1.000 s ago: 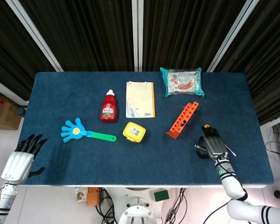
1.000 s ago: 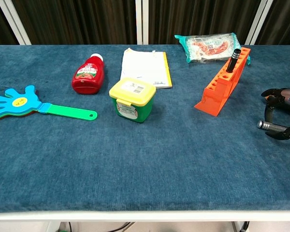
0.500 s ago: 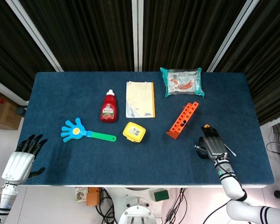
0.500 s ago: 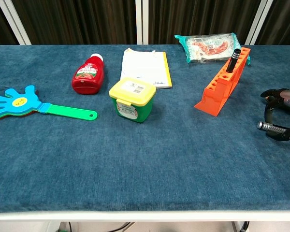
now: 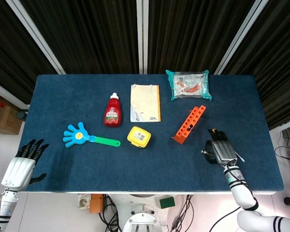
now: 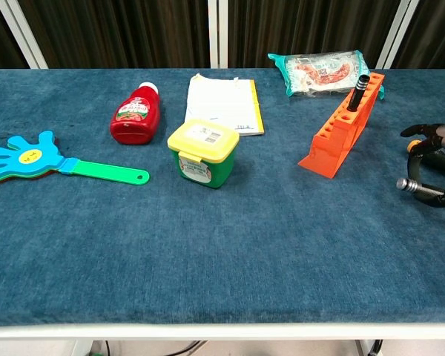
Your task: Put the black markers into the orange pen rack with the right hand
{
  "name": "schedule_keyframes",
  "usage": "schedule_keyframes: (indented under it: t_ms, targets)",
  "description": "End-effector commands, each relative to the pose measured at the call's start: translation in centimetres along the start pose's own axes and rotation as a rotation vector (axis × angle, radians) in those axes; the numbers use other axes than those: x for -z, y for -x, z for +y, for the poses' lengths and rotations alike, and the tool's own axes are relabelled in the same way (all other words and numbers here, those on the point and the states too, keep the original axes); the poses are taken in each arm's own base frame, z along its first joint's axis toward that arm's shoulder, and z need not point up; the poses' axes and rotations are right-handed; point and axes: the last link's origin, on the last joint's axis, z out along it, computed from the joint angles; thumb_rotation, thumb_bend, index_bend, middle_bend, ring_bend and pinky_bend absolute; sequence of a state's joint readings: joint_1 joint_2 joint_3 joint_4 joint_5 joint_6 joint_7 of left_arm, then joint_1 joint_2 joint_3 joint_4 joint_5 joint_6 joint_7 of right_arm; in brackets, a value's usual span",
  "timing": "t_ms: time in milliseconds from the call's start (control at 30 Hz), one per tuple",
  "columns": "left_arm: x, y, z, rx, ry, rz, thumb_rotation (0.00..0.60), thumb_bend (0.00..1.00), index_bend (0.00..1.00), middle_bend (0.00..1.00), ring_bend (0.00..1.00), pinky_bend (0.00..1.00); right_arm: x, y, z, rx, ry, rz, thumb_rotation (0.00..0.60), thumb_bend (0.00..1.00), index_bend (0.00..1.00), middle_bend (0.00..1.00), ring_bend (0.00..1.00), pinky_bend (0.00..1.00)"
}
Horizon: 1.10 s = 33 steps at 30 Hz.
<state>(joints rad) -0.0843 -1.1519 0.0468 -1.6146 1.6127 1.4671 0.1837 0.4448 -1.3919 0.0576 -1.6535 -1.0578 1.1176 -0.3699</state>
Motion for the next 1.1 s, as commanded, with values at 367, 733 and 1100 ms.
schedule_keyframes:
  t_ms: [367,733,1100]
  targets:
    - [-0.1,0.1,0.2,-0.003,0.005,-0.001,0.600,0.06,0.15,0.07,0.03,0.19,1.0,-8.2,2.5,-0.561,-0.109,0.270,0.600,0.37,0.63,0.08,0.00,0.00]
    - [-0.3,0.3,0.3,-0.008,0.005,-0.007,0.600,0.06,0.14,0.07,0.03,0.19,-2.3,-12.6,1.5,-1.048,-0.338,0.409,0.600,0.36,0.65,0.11,0.00,0.00]
    - [-0.6,0.3,0.0,-0.001,-0.007,-0.012,0.600,0.06,0.15,0.07,0.03,0.19,-6.6,-12.4,-1.1,-1.178,-0.350,0.351,0.600,0.34,0.67,0.11,0.00,0.00]
